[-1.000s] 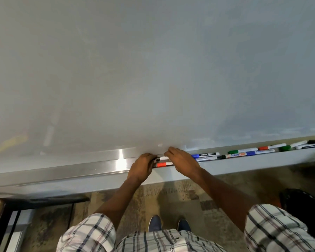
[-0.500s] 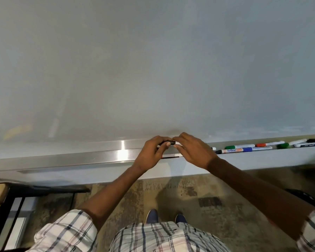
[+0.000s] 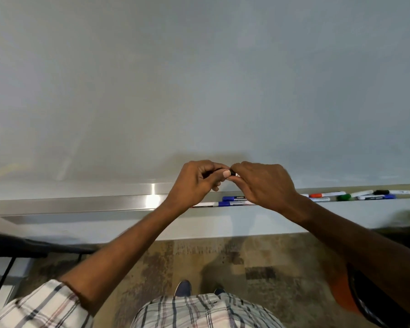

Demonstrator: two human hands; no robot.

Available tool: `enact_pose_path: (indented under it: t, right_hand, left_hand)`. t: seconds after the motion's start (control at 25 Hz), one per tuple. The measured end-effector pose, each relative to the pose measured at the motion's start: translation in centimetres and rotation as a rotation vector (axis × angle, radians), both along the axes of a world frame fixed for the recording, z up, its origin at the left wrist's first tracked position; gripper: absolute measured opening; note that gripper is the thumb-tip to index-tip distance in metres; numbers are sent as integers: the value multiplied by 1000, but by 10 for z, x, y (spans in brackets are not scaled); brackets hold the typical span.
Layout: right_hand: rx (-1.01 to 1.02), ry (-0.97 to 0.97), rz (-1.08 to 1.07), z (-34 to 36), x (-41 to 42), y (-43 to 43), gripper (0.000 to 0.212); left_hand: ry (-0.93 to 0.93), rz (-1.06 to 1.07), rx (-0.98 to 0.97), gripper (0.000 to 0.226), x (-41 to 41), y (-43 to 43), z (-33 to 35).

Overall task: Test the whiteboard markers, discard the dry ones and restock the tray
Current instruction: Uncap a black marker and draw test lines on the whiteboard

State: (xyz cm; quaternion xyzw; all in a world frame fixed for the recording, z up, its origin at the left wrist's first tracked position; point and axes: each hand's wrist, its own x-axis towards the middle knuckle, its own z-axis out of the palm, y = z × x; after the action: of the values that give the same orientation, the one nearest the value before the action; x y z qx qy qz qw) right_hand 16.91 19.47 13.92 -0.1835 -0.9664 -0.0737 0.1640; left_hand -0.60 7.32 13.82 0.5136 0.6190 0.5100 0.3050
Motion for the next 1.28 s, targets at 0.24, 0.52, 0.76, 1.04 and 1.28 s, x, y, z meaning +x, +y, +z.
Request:
enact_pose_path:
  t: [0.24,0.52,0.76,1.04,1.28]
  right_hand:
    - [-13,27,-42,21,16,3,44]
    - [-422,160,-42,47,41,20,51]
    - [-771,483,138,92,35,21,30]
    - [-663,770,317,160,25,24,27]
    - [-304,962,290,212,13,35,22]
  left_hand:
    - [65,87,54,18,10,-3,23]
    - [37,112,89,18,3,-8,50]
    - [-3,263,159,34,20,8,98]
    - [214,286,626,52,29,28,202]
    - [632,279,758,15,4,64,281]
